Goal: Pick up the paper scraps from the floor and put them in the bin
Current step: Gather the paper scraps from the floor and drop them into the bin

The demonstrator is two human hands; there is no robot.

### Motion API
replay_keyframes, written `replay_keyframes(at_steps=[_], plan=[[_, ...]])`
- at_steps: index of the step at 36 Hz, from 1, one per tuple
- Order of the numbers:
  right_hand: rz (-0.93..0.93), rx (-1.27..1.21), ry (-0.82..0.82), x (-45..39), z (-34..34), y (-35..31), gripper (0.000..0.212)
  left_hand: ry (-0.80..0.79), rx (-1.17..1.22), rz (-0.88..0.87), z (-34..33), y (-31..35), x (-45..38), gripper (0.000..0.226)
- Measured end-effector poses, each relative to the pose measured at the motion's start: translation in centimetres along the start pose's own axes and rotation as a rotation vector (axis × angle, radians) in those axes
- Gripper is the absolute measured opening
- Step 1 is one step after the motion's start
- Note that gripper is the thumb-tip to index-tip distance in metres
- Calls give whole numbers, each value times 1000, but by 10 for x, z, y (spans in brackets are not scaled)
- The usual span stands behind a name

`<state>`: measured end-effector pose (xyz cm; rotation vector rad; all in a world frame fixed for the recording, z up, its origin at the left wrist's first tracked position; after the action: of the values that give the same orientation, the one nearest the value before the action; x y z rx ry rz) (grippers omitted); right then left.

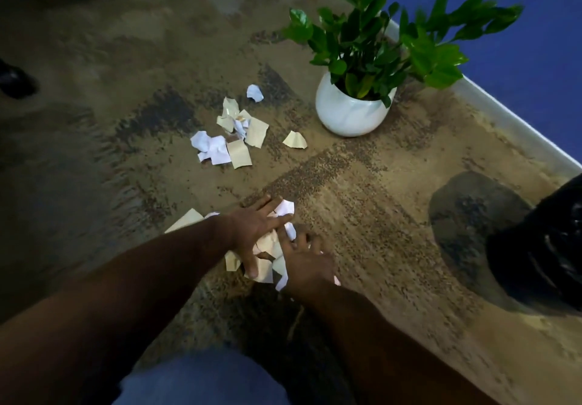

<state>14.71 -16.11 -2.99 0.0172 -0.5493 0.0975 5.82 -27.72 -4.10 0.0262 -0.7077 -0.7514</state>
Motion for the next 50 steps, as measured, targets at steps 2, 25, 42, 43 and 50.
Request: replay_keyframes(at_steps=[2, 25, 42, 43, 50], plan=[[27, 8, 32, -1, 2, -2, 119, 27, -58, 0, -6, 1, 2, 152], [-39, -543, 243, -8, 8, -12, 46, 342, 186, -62, 12, 30, 8, 33], [-11, -853, 165, -17, 53, 27, 14, 332, 372, 122, 56, 37, -3, 12], [2, -832, 154, -18, 61, 32, 14, 323, 364, 130, 64, 39, -4, 10], [38, -705, 259, -15, 133, 84, 18, 384, 287, 107, 144, 67, -15, 8]])
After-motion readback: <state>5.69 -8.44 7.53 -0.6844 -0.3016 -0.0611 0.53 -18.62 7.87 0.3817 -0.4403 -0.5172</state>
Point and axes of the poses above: each hand's wrist, its own x-axis away from the middle knuckle, its own z-axis out of the back of the hand, y = z × x, the point moved 6 cm from there along -x, towards the middle knuckle, and after that the axes turned 6 degrees about x, right-handed, at the moved point
